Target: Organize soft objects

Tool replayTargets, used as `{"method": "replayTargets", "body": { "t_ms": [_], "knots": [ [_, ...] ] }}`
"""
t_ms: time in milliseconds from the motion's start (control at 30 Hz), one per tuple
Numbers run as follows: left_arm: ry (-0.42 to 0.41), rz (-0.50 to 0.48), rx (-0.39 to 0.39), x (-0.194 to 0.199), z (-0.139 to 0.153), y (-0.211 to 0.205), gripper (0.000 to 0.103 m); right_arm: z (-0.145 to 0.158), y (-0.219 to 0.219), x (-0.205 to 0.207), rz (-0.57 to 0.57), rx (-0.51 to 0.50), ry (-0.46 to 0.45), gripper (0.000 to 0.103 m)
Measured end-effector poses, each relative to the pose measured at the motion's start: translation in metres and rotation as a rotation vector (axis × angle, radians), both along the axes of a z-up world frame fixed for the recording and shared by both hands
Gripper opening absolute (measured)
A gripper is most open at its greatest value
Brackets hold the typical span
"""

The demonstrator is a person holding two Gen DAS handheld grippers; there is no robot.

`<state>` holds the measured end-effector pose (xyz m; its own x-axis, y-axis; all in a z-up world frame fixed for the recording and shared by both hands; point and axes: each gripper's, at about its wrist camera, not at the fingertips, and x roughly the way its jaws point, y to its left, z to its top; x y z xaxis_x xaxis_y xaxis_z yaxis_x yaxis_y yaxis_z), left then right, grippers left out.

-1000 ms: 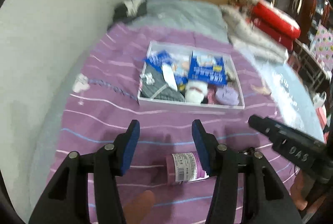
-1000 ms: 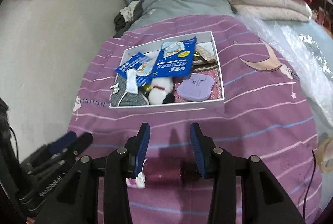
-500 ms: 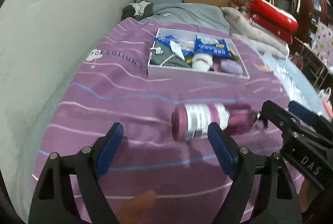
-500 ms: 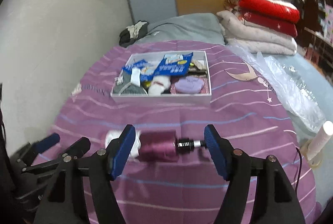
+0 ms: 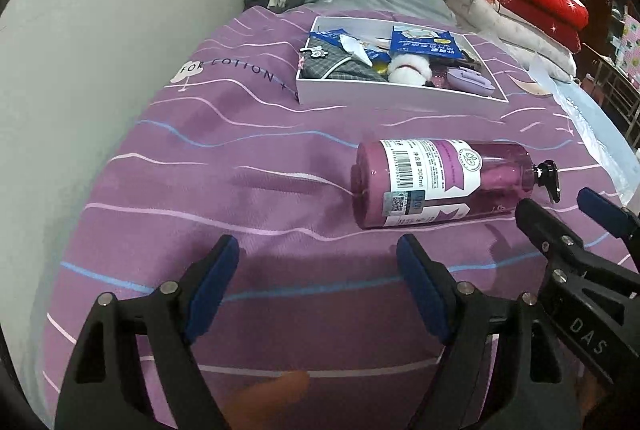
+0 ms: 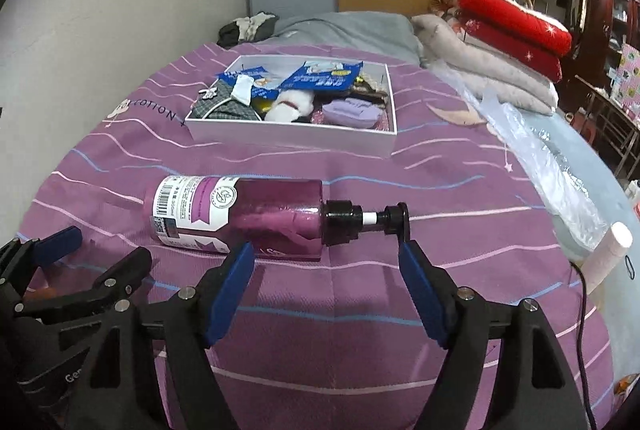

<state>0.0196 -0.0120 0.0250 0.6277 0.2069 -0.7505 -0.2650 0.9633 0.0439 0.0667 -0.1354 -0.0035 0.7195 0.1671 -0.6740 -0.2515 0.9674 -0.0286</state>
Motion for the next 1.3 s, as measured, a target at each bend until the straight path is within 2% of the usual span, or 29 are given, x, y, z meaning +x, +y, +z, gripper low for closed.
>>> {"method": "replayTargets", "body": {
  "t_ms": [133,300,1300],
  "knots": [
    [-0.018,-0.014,0.014,-0.002,0.003,-0.003,0.081,-0.003,-0.006,0.003,-0.002,0.039,0.03,0.076],
    [-0.02,-0.015,0.018,-0.002,0.004,-0.005,0.081,0.0,-0.01,-0.002,0.0,0.071,0.006,0.076],
    [-0.013,-0.011,-0.003,-0.001,0.004,-0.001,0.081,0.006,-0.009,-0.006,0.047,0.113,-0.015,0.076]
  ]
}}
